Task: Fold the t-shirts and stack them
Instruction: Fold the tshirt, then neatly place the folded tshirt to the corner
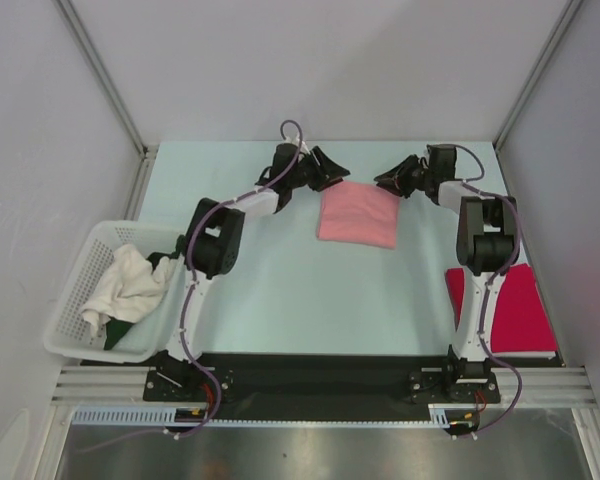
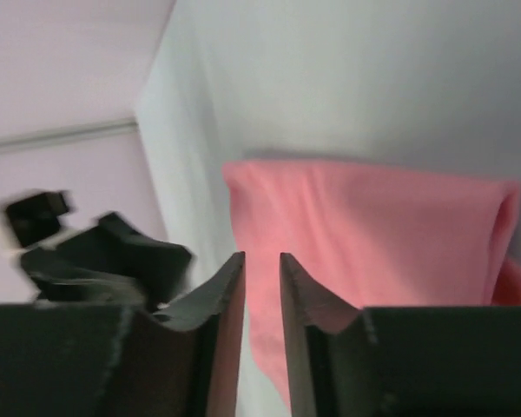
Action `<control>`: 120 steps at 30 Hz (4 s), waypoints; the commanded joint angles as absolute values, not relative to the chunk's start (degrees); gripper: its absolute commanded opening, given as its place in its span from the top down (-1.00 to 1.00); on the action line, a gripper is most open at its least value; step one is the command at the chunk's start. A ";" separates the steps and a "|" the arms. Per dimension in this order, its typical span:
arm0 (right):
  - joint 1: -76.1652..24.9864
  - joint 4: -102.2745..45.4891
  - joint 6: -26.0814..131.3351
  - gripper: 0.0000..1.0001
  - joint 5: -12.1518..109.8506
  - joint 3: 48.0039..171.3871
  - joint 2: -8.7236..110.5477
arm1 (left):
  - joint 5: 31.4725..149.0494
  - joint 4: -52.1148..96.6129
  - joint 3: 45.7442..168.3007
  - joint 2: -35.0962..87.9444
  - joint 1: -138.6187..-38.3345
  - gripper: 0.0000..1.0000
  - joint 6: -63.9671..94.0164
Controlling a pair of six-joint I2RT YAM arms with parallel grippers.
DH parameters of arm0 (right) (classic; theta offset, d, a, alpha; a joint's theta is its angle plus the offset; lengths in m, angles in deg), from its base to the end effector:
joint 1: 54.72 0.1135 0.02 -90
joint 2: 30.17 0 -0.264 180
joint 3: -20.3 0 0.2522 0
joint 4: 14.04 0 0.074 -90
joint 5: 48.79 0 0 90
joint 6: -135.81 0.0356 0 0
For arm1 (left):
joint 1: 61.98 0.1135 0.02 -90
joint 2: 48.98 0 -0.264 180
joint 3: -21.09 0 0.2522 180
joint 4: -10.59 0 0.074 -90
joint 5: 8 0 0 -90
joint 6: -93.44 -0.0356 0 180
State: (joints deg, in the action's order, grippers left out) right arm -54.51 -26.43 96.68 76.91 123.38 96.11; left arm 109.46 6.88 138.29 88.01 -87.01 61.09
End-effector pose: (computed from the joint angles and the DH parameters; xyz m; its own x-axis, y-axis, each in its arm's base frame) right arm 0.4916 0.0226 0.1671 -0.7377 0.6272 -0.2498 0.1501 0.5130 0.8451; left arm 0.4930 -0.2483 0.1789 -0.7906 -0.4581 -0.4063 0.2037 0.4289 -0.8801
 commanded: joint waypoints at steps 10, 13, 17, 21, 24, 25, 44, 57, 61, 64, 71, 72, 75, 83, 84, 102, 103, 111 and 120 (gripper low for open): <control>-61.31 -16.70 104.01 0.52 85.68 123.71 101.77 | 112.33 12.90 151.07 96.06 -85.80 -0.04 57.95; -62.27 -28.56 94.53 0.48 84.55 125.73 96.85 | 110.75 14.41 143.77 87.36 -85.53 -0.08 53.82; -61.58 -38.34 89.23 0.46 84.62 125.12 90.43 | 113.10 14.77 137.61 79.35 -86.85 -0.09 52.13; -57.72 -32.21 92.48 0.45 86.91 115.48 85.50 | 115.48 11.28 131.20 75.57 -89.48 -0.06 54.32; -54.99 -25.80 95.99 0.47 90.23 110.19 86.45 | 116.80 4.96 124.43 76.95 -90.54 0.03 59.68; -54.89 -25.34 96.43 0.51 91.03 110.00 87.25 | 117.07 4.32 123.89 77.84 -90.54 0.04 60.22; -61.13 -39.85 84.20 0.58 92.27 98.04 74.42 | 116.19 27.25 116.86 68.01 -88.78 0.07 41.23; -59.19 -33.42 84.50 0.50 89.20 93.93 81.90 | 115.83 7.21 104.29 73.27 -85.10 0.02 54.34; -61.04 -37.63 81.16 0.42 89.02 90.58 76.46 | 113.75 10.98 102.10 68.81 -83.60 0.01 49.26; -61.31 -44.83 77.64 0.27 85.34 89.17 69.61 | 107.43 12.14 95.43 57.05 -83.68 -0.04 46.26; -60.61 -41.08 86.57 -0.12 77.86 81.79 61.15 | 96.07 2.60 80.22 40.32 -86.40 -0.24 62.66; -60.26 -41.24 87.12 -0.12 75.51 81.96 61.58 | 92.93 0.99 77.77 40.05 -88.93 -0.33 64.86; -58.50 -41.16 88.96 -0.12 70.85 83.10 63.52 | 89.48 -5.07 75.73 41.98 -94.73 -0.38 75.57; -58.32 -36.24 90.37 -0.15 72.58 87.05 71.24 | 78.41 -16.69 78.18 53.74 -107.06 -0.36 94.23; -58.41 -36.32 90.02 -0.15 73.28 87.58 72.21 | 77.27 -17.74 78.01 54.72 -108.11 -0.36 95.28; -58.06 -43.01 90.90 0.67 81.72 91.28 75.12 | 67.76 -26.53 83.19 68.17 -111.20 -0.34 102.67; -57.88 -43.00 90.81 0.71 82.16 90.93 75.21 | 67.85 -27.32 83.19 68.70 -111.20 -0.34 102.59; -57.09 -39.41 95.90 0.78 86.82 82.42 68.89 | 69.70 -28.12 84.16 69.41 -112.25 -0.34 99.41; -64.54 -50.35 85.55 0.02 84.02 85.46 64.15 | 69.08 -21.38 84.59 69.32 -117.34 -0.32 104.08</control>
State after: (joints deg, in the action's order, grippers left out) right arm -61.00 -43.89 91.92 85.20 81.02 67.13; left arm 70.12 -23.85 83.04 69.21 -115.73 101.59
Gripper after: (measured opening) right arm 0.480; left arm 0.659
